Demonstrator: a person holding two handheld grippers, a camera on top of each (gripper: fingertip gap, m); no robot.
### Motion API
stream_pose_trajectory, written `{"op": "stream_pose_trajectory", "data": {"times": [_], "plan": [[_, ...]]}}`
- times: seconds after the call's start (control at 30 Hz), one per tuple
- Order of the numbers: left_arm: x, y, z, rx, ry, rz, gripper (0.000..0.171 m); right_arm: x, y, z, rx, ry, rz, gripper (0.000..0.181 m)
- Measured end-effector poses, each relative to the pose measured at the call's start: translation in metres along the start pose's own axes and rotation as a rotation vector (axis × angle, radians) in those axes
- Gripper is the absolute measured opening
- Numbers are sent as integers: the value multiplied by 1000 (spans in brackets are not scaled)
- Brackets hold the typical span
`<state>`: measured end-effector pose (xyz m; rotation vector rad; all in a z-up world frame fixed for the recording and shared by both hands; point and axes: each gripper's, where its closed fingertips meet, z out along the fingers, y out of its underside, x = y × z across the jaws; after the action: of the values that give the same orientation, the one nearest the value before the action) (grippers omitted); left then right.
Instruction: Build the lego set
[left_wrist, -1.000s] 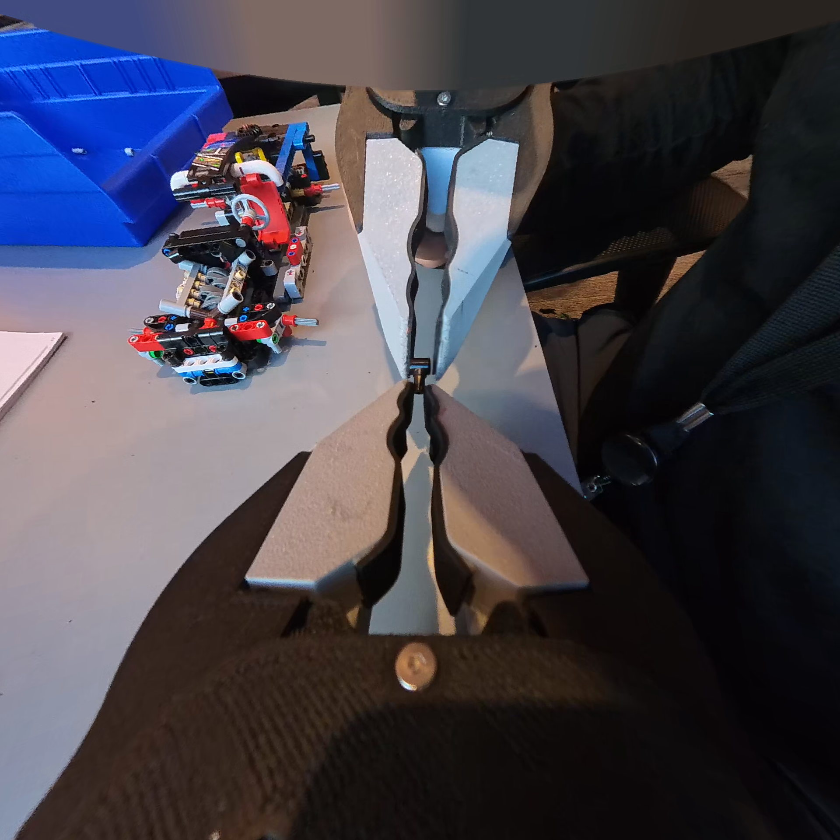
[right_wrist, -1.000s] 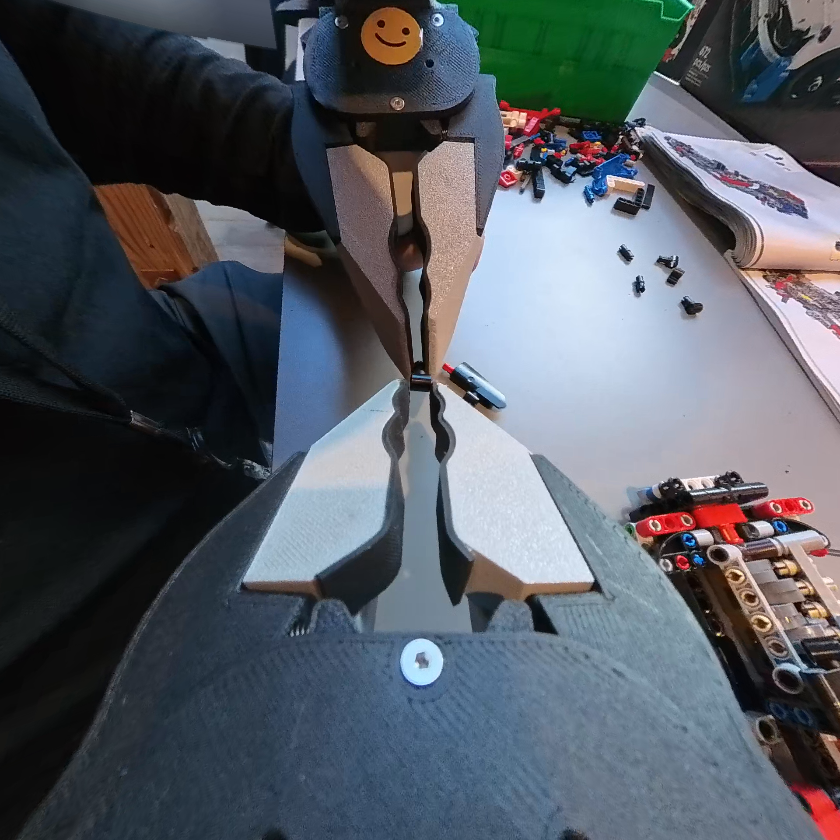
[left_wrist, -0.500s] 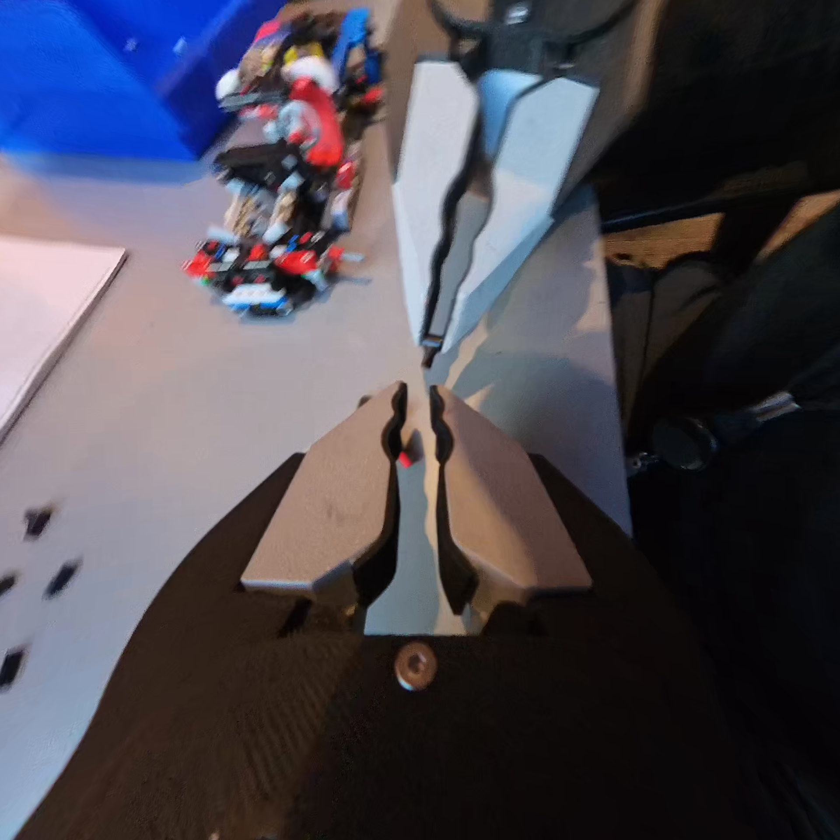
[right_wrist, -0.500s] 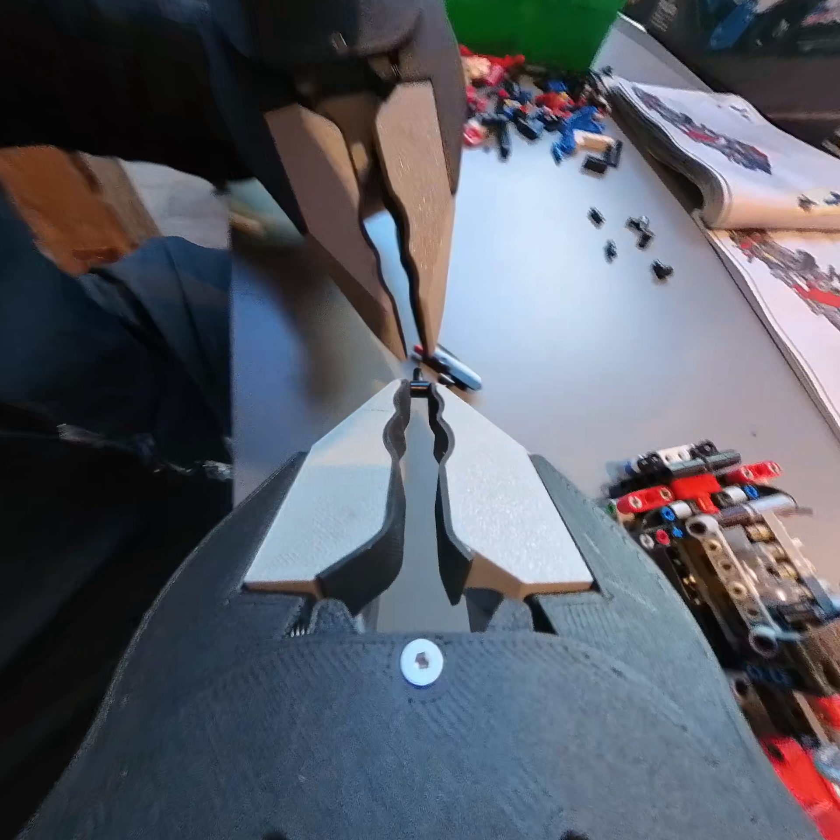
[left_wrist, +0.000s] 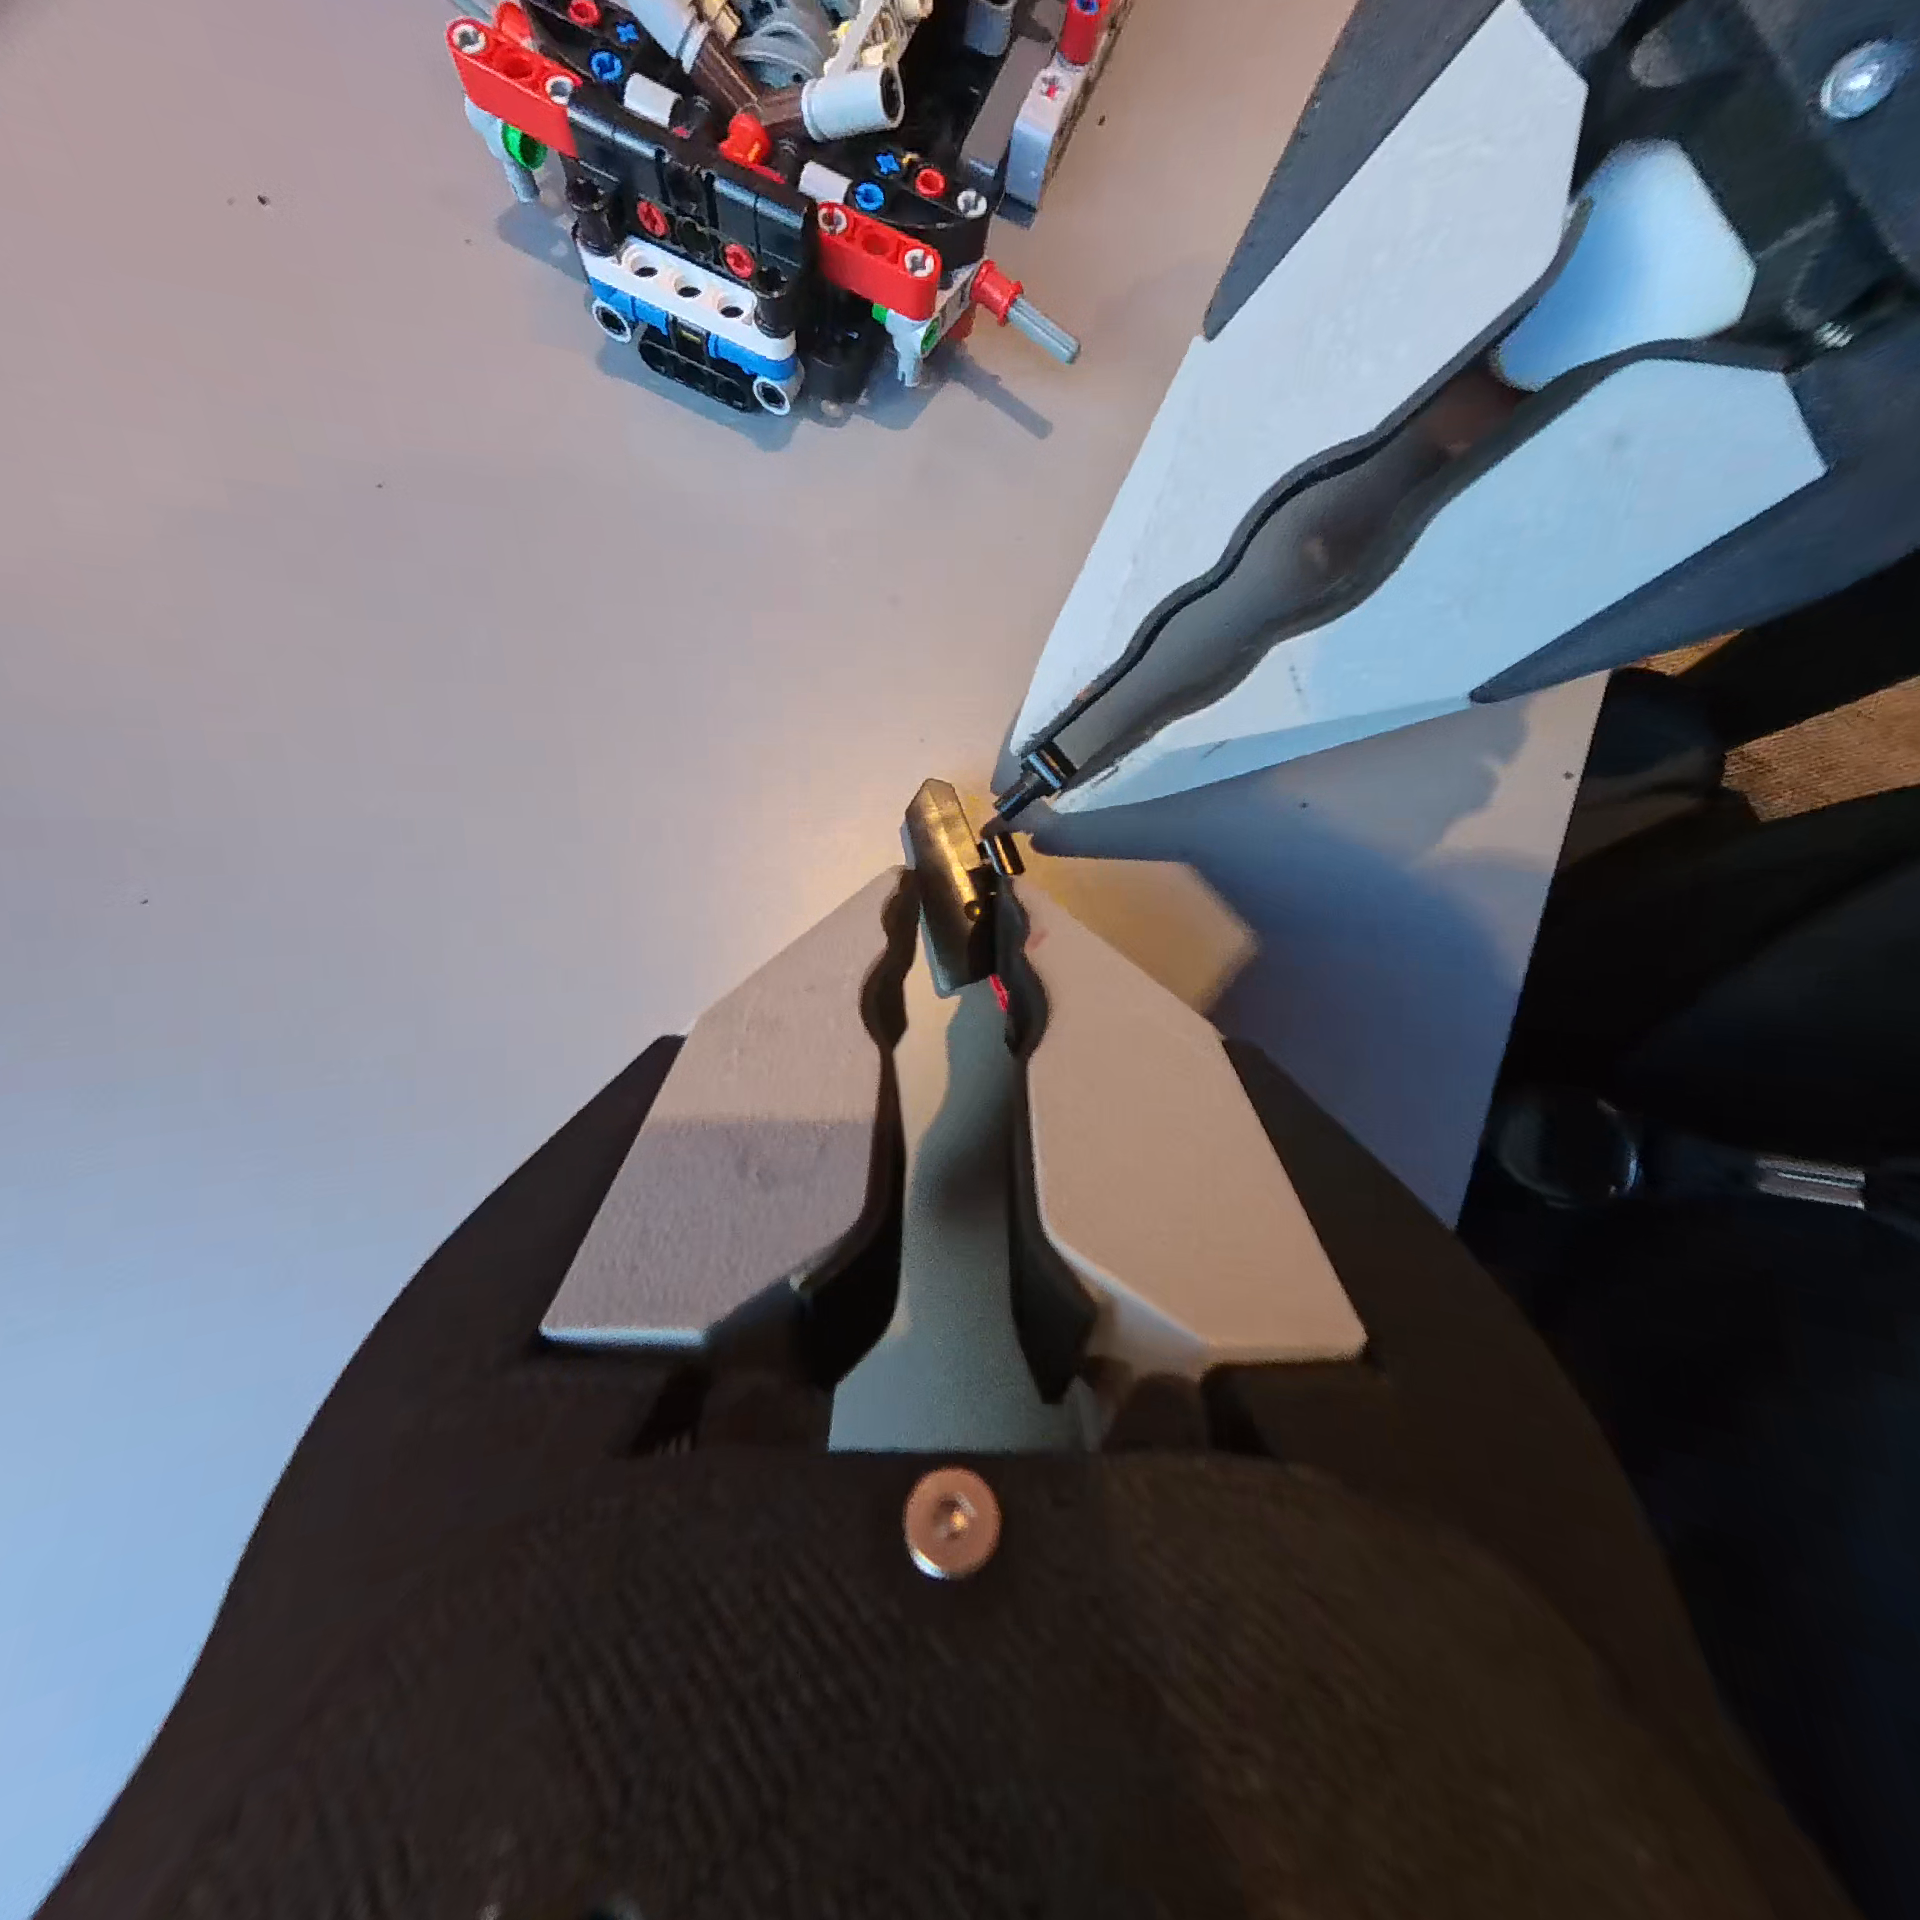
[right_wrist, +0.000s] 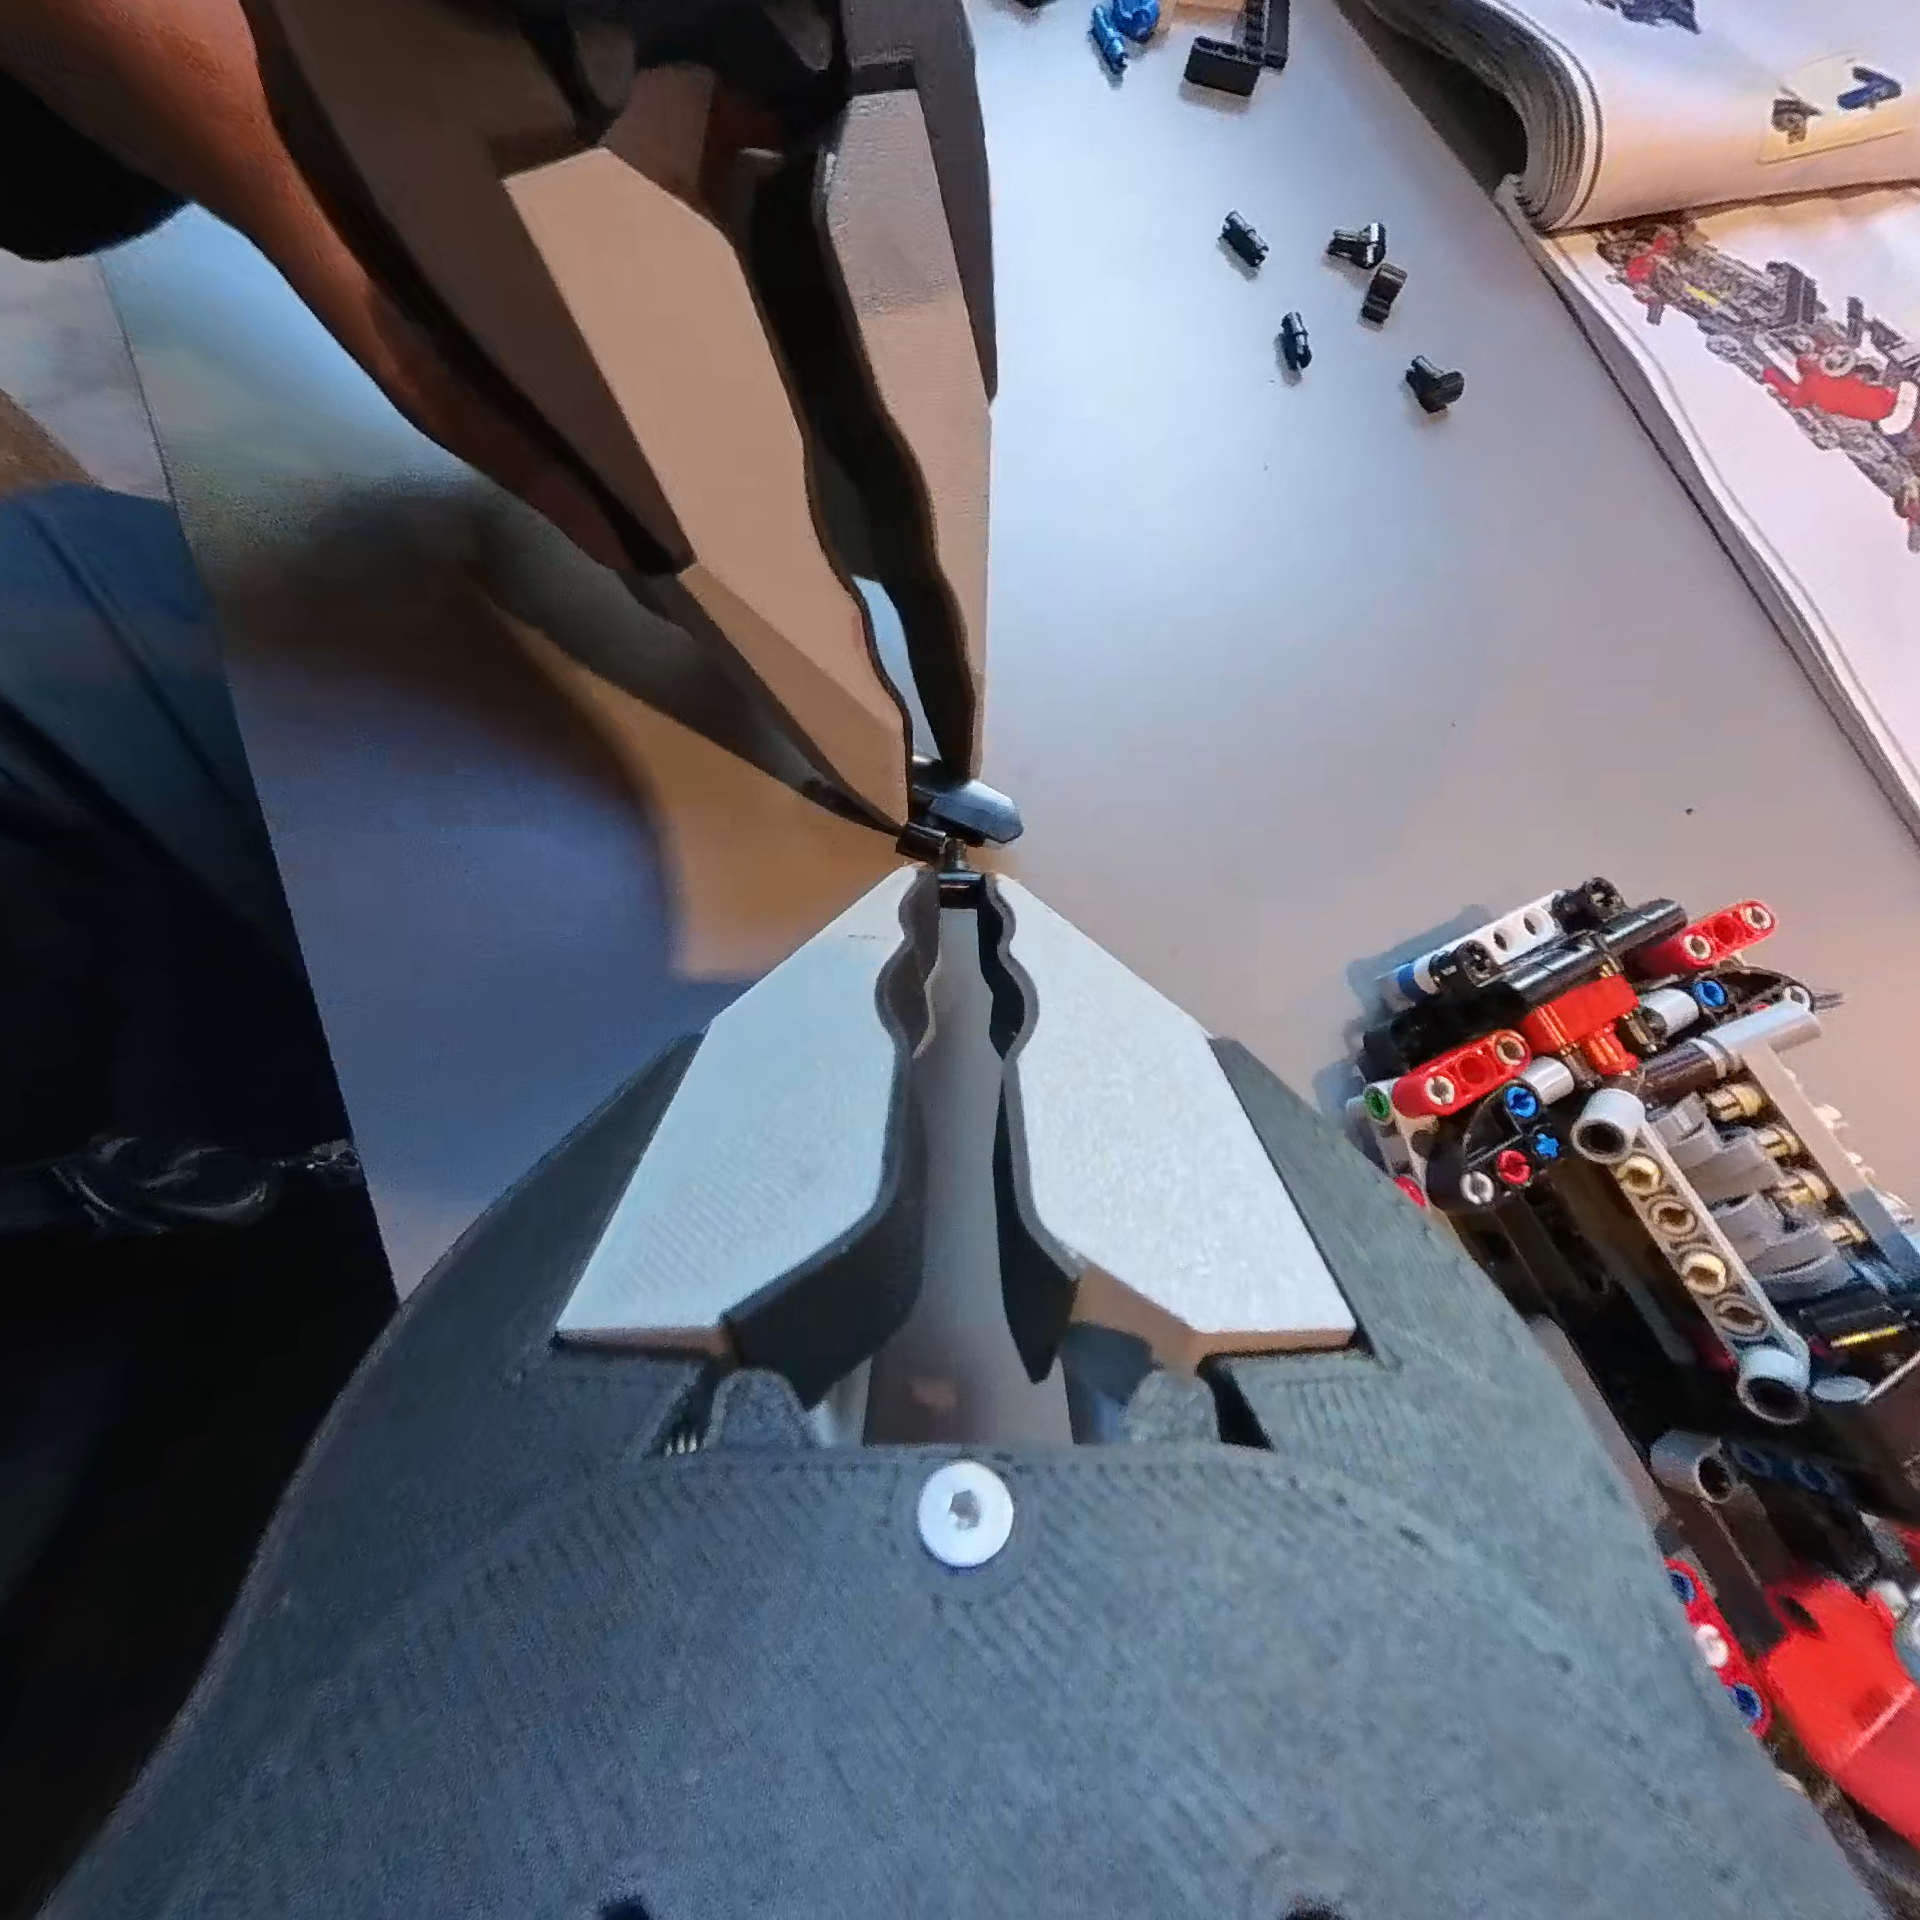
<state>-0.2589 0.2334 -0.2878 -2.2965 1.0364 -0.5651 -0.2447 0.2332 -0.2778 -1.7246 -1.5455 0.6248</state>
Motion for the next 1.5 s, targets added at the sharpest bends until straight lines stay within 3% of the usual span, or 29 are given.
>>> {"op": "stream_pose_trajectory", "data": {"times": [0.23, 0.37, 0.67, 0.8, 0.93, 1.07, 1.5], "plan": [[2, -4, -1, 115, 208, -248, 8, 2, 1, 3, -12, 7, 5, 5], [-1, -5, -2, 121, 236, -288, 6, 3, 0, 4, -17, 18, 6, 5], [-3, -5, -3, 121, 178, -215, 10, 4, 4, 7, -50, 14, 31, 5], [-4, -6, -12, 109, 118, -115, 23, 4, 4, 8, -49, 17, 20, 5], [7, -8, -17, 95, 93, -21, 22, -1, 3, 7, -43, 1, 17, 5], [10, 5, -2, 23, 24, 66, 20, -4, 2, 6, -37, -12, 16, 5], [13, 3, -1, 111, 72, -45, 14, -7, 2, 1, -19, 6, 9, 5]]}}
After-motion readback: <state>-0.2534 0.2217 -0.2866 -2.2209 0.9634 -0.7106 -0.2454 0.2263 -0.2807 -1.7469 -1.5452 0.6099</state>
